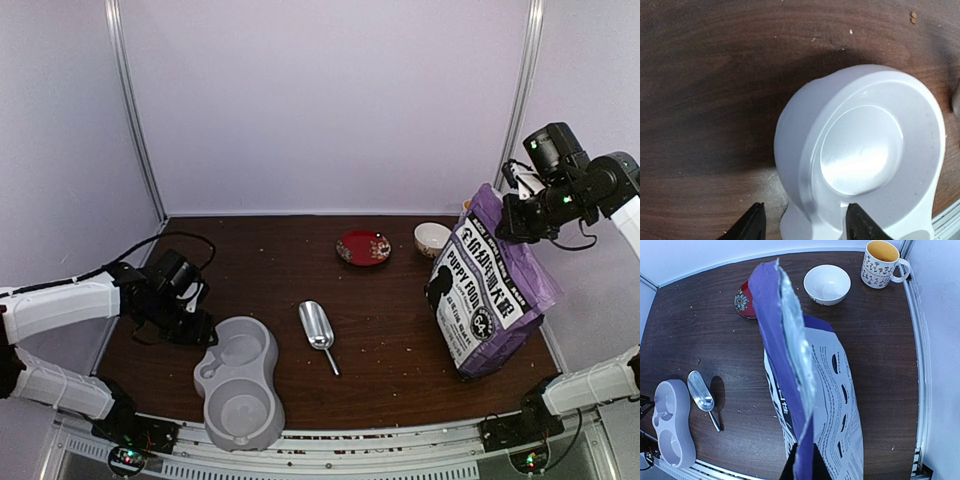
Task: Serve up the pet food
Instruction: Move the pet food bowl to the center of the board, then place the pet food bag at the center of the board, then adjust the pet food bag at the center of the board.
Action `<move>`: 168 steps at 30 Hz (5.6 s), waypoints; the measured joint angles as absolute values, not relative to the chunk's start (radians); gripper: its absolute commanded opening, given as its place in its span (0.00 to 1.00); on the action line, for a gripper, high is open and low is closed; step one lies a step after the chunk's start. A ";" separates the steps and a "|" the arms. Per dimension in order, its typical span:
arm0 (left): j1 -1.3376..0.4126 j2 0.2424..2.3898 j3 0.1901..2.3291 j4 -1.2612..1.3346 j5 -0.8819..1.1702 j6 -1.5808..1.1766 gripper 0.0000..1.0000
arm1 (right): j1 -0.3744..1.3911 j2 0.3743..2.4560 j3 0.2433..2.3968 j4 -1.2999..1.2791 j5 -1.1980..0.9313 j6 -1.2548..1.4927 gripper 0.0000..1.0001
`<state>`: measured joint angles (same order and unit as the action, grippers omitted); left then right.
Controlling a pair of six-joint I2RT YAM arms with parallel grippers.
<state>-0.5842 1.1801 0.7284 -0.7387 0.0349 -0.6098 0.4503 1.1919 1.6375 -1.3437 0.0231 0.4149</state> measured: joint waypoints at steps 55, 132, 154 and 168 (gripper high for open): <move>-0.290 1.770 1.199 -0.729 -0.118 -0.238 0.51 | 0.453 1.045 1.438 -1.282 0.018 0.389 0.00; -0.551 1.103 1.215 -0.654 0.288 -0.421 0.76 | 0.839 1.165 1.620 -0.954 0.154 0.614 0.68; -0.963 1.625 1.699 -0.554 0.255 -0.659 0.68 | 0.501 1.007 1.314 -0.892 -0.424 0.425 0.35; -0.991 1.700 1.781 -0.506 0.286 -0.755 0.67 | 0.458 0.987 1.230 -0.834 -0.541 0.373 0.37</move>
<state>-0.9905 1.7000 1.7805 -0.5056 0.2863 -0.7551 0.4580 0.9874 1.2301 -0.8345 -0.5407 0.3729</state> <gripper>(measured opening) 0.668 0.337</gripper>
